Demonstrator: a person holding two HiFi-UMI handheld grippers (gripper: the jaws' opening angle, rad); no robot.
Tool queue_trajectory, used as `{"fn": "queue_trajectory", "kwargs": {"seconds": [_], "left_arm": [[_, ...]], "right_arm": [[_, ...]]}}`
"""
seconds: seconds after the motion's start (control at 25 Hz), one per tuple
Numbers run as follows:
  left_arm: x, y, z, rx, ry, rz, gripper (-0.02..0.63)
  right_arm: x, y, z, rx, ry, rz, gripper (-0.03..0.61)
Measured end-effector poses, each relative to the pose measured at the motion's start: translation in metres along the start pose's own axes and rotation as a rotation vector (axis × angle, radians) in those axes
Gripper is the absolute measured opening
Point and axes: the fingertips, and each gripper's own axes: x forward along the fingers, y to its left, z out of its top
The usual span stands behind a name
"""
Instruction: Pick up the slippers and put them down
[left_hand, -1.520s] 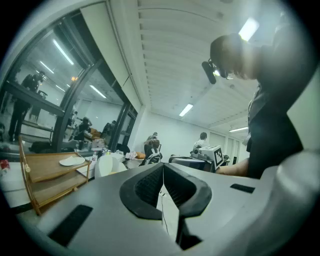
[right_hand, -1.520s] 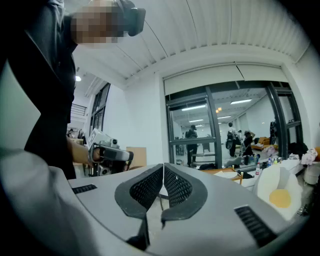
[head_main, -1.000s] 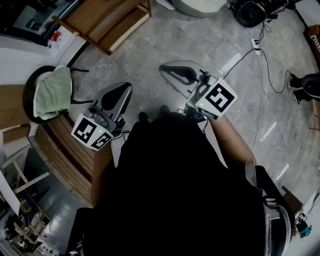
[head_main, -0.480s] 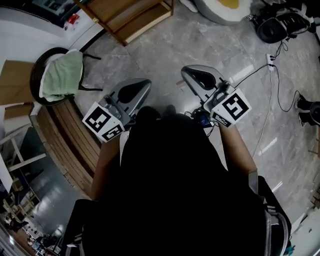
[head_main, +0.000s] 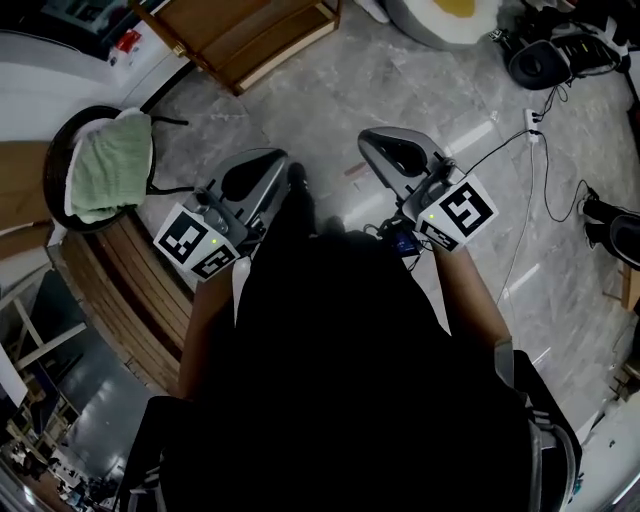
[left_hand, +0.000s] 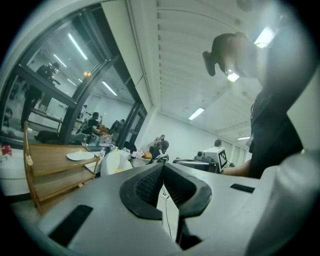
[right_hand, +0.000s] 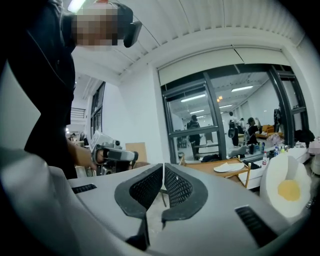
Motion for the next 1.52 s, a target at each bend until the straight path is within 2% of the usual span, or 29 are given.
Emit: {"fn": "queue_trajectory", "kwargs": {"seconds": [0.28,0.48,0.76,0.96,1.12,1.32,1.52], "left_arm": [[0.016,0.097,0.048,0.012,-0.022,-0.038,0.011],[0.022,0.147,0.069,0.013,-0.038,-0.068,0.011],[0.047,0.200,0.074,-0.025,-0.031,-0.101,0.011],[0.100,0.222,0.080,-0.028,-0.006,-0.124,0.011],[0.145,0.241,0.085,-0.028,0.016,-0.093,0.011],[0.205,0.275,0.092,-0.031,0.078,-0.039,0.011],[0.273,0.296,0.124,0.002,0.075,0.017,0.011]], "right_arm": [[0.080,-0.049,0.024,-0.012,0.048,-0.011,0.026],[0.116,-0.080,0.037,-0.016,0.068,-0.061,0.026],[0.133,-0.122,0.042,-0.004,0.078,-0.143,0.026],[0.124,-0.168,0.044,0.008,0.071,-0.186,0.025],[0.120,-0.214,0.039,0.023,0.062,-0.167,0.026],[0.137,-0.283,0.051,0.003,0.029,-0.091,0.026],[0.137,-0.344,0.068,0.027,0.010,-0.007,0.026]]}}
